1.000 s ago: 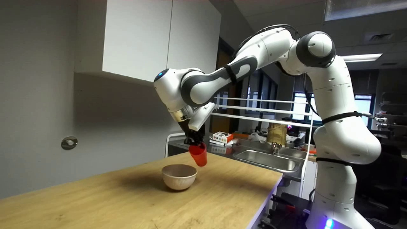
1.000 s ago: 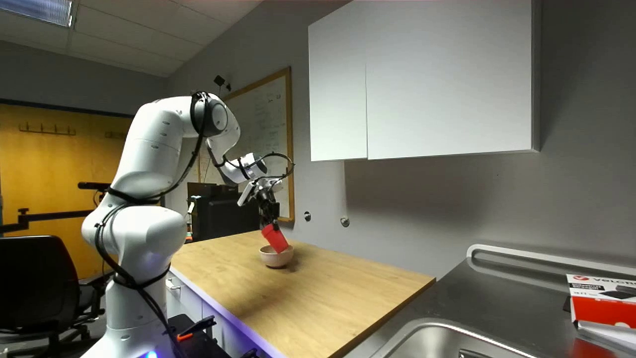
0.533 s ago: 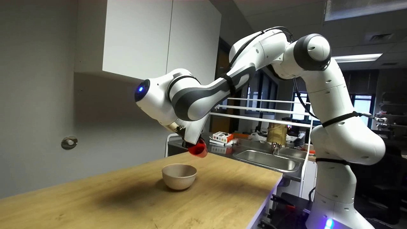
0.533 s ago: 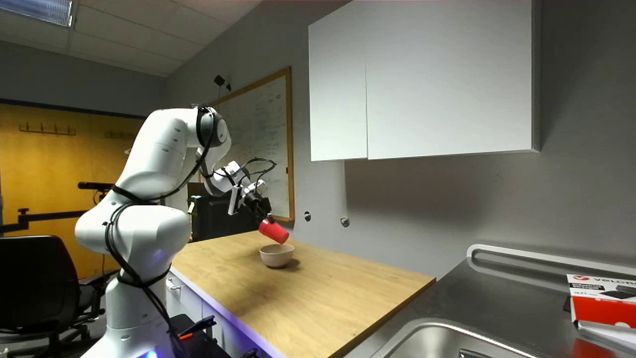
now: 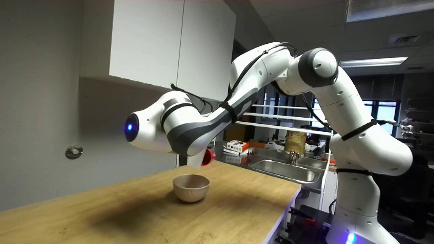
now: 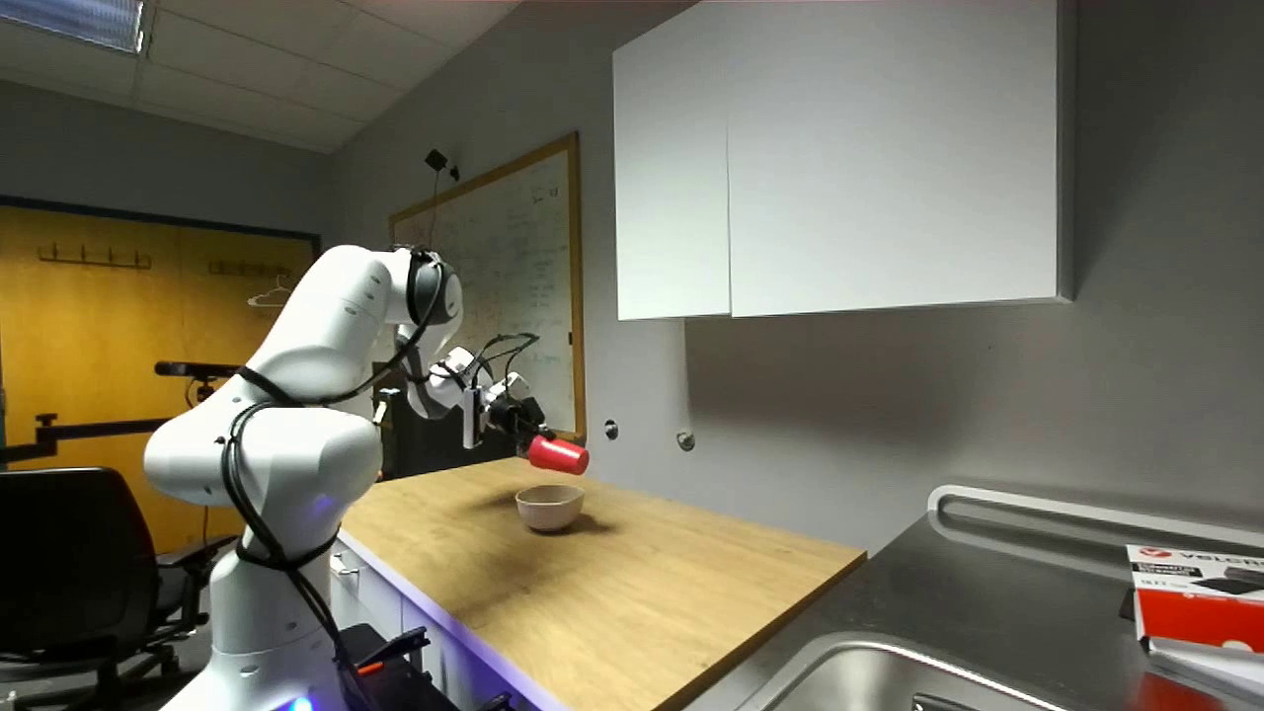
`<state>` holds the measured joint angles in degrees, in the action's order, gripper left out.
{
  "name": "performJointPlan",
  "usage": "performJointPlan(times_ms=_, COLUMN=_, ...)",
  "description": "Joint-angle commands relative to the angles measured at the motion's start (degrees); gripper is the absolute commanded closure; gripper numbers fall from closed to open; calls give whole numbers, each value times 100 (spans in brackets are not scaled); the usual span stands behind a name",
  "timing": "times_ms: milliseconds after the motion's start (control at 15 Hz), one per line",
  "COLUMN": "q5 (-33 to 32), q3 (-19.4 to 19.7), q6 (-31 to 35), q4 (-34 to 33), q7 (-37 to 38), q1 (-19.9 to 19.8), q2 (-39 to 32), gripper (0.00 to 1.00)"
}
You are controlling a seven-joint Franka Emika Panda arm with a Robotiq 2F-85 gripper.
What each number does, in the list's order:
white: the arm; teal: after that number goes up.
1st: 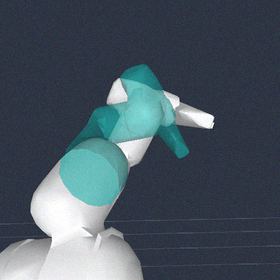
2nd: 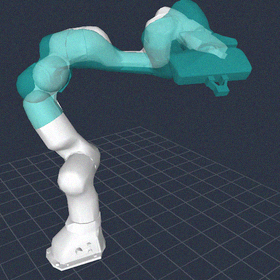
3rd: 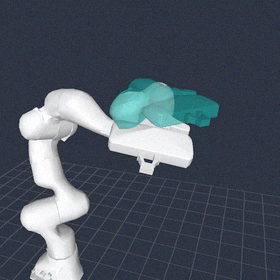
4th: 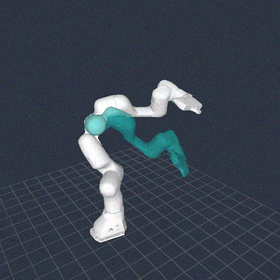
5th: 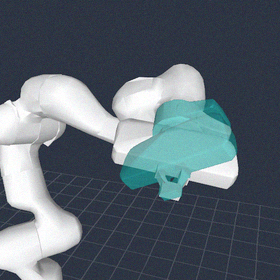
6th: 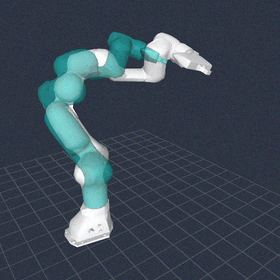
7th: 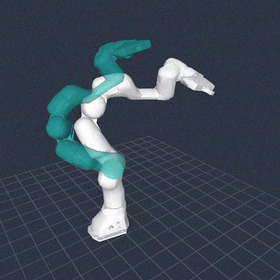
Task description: Pour the contents in the cup into the bowl
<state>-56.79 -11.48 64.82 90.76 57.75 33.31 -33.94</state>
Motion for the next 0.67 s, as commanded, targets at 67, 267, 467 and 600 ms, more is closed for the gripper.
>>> performJointPlan(times_ms=67, q5=-673, q3=181, q6=-660, q4=-641, q7=261, q1=170, q2=-712, gripper=97)
performJointPlan(times_ms=267, q5=-1191, q3=273, q6=-1068, q4=-857, q7=412, q1=259, q2=-1094, gripper=98)
performJointPlan(times_ms=467, q5=-1601, q3=305, q6=-1464, q4=-1118, q7=463, q1=342, q2=-1439, gripper=98)
performJointPlan(times_ms=600, q5=-1816, q3=308, q6=-1699, q4=-1291, q7=464, q1=408, q2=-1637, gripper=98)
